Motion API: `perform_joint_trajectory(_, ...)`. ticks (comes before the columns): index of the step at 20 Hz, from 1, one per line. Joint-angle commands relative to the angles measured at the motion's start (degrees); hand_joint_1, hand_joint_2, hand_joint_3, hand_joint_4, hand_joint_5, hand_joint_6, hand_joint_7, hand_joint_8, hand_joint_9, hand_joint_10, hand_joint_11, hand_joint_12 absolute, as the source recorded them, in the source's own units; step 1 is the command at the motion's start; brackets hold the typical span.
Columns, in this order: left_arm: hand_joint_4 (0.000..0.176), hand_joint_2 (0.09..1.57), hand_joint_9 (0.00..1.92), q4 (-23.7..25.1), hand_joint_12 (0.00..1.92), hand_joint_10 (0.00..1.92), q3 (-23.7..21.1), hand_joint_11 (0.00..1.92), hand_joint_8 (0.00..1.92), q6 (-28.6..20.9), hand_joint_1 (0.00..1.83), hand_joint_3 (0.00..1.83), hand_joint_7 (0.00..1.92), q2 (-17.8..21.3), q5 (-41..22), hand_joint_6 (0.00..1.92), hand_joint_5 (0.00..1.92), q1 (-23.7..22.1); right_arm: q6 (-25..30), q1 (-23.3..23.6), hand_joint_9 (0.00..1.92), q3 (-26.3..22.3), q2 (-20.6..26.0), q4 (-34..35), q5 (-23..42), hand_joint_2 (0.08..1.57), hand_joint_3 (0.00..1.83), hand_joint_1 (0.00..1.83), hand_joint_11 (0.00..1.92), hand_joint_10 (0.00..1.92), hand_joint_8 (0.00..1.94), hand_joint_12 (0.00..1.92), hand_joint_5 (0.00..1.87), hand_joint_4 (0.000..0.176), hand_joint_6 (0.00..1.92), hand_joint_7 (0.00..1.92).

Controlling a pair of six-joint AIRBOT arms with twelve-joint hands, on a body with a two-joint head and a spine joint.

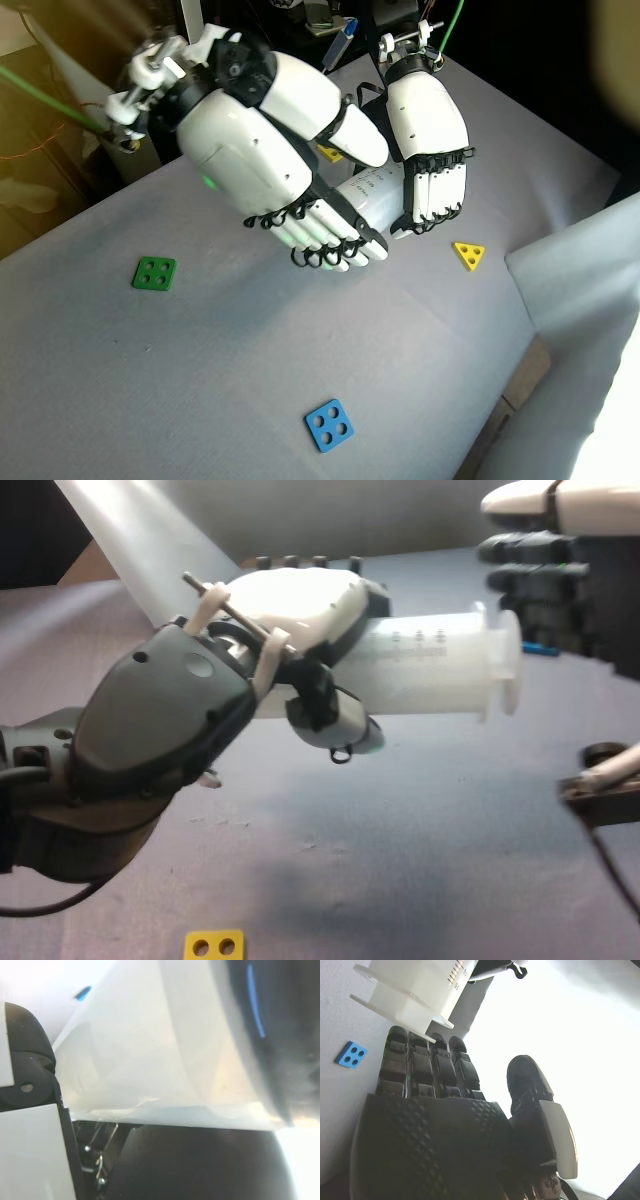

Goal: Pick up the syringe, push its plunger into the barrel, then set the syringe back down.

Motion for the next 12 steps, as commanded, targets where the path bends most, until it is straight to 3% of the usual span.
perform_joint_trajectory(1,0.0,1.23,0.67,3.8,1.47,1.56,0.1,0.48,1.43,-0.1,1.34,0.0,0.76,0.0,-3.1,1.26,0.72,-0.9,-0.7,0.2,0.0,0.2,1.0,-3.1,4.4,1.42,0.0,0.0,0.0,0.0,0.0,0.0,0.07,0.0,0.0,0.04)
perform_joint_trajectory(4,0.0,1.24,0.66,4.1,1.48,1.57,0.0,0.48,1.45,-0.1,1.34,0.0,0.74,0.0,-3.1,1.25,0.73,-0.8,-1.7,0.2,0.0,0.2,6.3,-11.9,11.0,1.42,0.0,0.0,0.0,0.0,0.0,0.0,0.08,0.0,0.01,0.05)
perform_joint_trajectory(5,0.0,1.24,0.66,4.3,1.48,1.56,0.1,0.46,1.45,-0.1,1.34,0.0,0.74,0.0,-3.1,1.25,0.73,-0.7,-2.7,0.3,0.0,0.2,8.3,-22.0,14.9,1.42,0.0,0.0,0.0,0.0,0.0,0.0,0.07,0.0,0.0,0.03)
perform_joint_trajectory(7,0.0,1.23,0.67,4.7,1.47,1.56,0.1,0.48,1.44,-0.1,1.34,0.0,0.75,0.0,-3.1,1.24,0.74,-0.3,-5.9,0.4,0.0,0.2,10.9,-29.3,18.9,1.42,0.0,0.0,0.0,0.0,0.0,0.0,0.07,0.0,0.0,0.04)
perform_joint_trajectory(12,0.0,1.23,0.67,7.2,1.47,1.56,0.5,0.48,1.45,-0.6,1.34,0.0,0.75,-0.1,-3.0,1.24,0.73,2.0,-19.5,5.5,0.0,3.1,16.1,-29.4,39.4,1.41,0.0,0.0,0.0,0.0,0.0,0.0,0.05,0.0,0.0,0.03)
